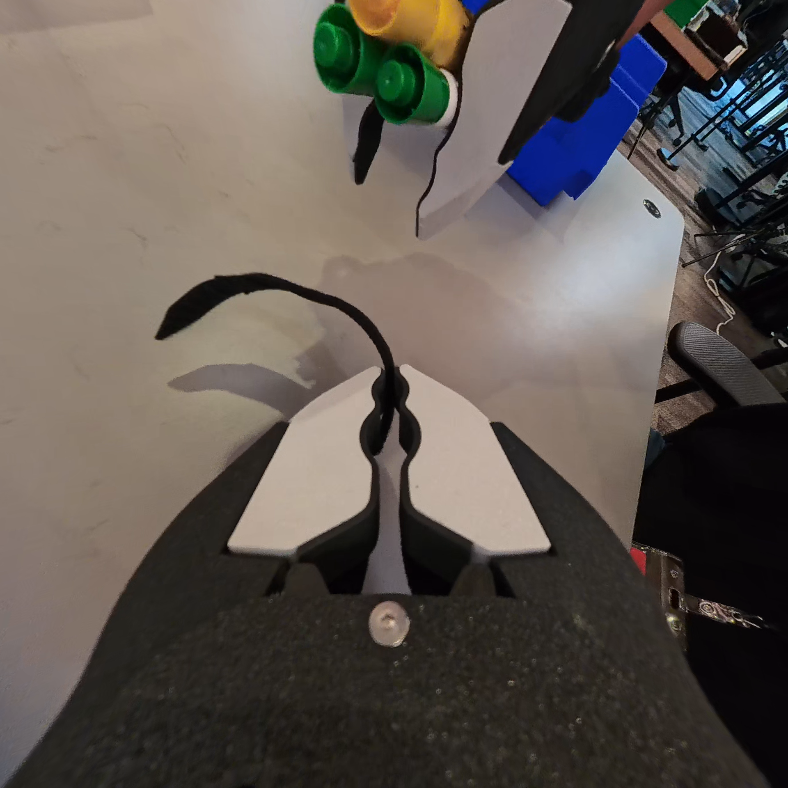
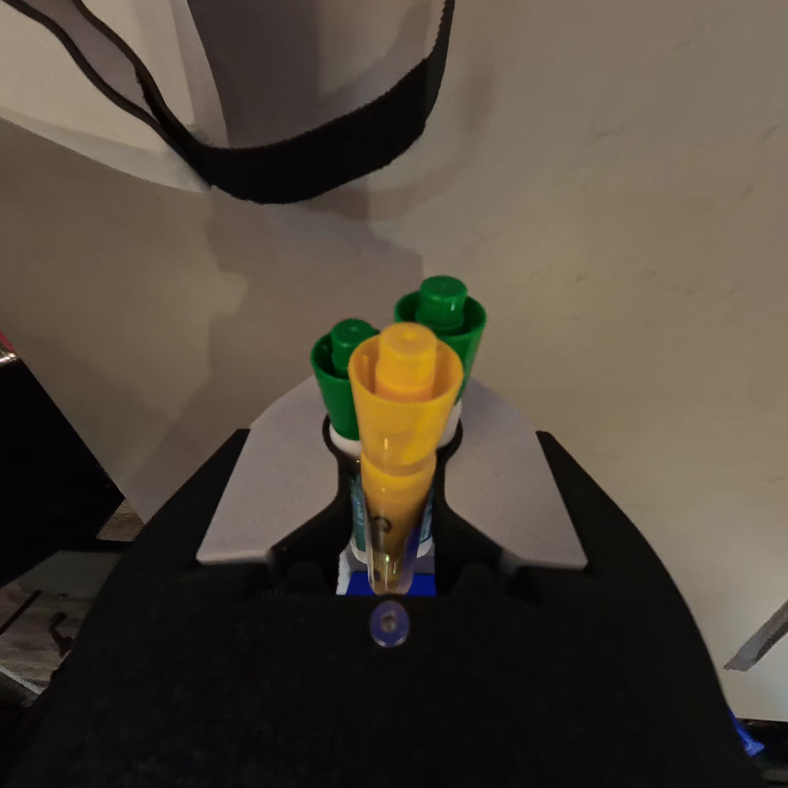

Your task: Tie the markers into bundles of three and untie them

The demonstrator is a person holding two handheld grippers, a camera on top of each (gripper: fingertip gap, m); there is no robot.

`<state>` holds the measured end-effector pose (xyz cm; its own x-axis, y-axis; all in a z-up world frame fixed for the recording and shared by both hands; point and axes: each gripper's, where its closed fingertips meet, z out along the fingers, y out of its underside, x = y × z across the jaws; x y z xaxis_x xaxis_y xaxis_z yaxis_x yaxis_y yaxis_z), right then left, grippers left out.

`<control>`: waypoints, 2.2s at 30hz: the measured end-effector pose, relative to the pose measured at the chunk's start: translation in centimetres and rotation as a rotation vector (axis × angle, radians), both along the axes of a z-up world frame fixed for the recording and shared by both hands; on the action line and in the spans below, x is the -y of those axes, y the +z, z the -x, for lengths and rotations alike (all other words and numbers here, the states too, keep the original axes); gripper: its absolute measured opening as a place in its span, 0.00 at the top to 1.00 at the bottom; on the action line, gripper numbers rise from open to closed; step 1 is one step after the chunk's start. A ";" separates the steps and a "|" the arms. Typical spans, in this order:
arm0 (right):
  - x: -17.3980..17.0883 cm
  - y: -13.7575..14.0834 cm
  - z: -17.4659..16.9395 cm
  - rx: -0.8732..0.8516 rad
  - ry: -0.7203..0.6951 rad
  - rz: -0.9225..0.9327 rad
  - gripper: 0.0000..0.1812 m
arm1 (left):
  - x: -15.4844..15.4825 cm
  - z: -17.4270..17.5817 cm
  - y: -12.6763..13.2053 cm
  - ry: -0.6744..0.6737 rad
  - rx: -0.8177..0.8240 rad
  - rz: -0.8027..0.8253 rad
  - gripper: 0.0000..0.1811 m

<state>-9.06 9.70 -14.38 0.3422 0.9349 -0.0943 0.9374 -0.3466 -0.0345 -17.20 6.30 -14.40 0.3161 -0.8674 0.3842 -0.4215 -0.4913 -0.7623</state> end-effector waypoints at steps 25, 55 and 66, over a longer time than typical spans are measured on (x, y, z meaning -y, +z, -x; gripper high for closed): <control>-2.0 -1.4 -0.2 0.104 -0.204 0.117 0.77 | 5.6 -1.7 2.8 -0.185 0.151 -0.004 0.99; -2.4 -1.0 3.7 0.074 -0.332 0.143 0.77 | 9.7 -3.5 2.8 -0.319 0.217 -0.022 0.99; -1.2 -1.6 2.4 0.104 -0.214 0.127 0.77 | 6.6 -1.8 1.2 -0.221 0.092 -0.076 0.99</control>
<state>-11.45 10.93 -15.96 0.5446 0.8233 -0.1599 0.8387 -0.5324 0.1150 -15.42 -0.32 -13.17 0.0825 -0.9391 0.3337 -0.4390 -0.3349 -0.8338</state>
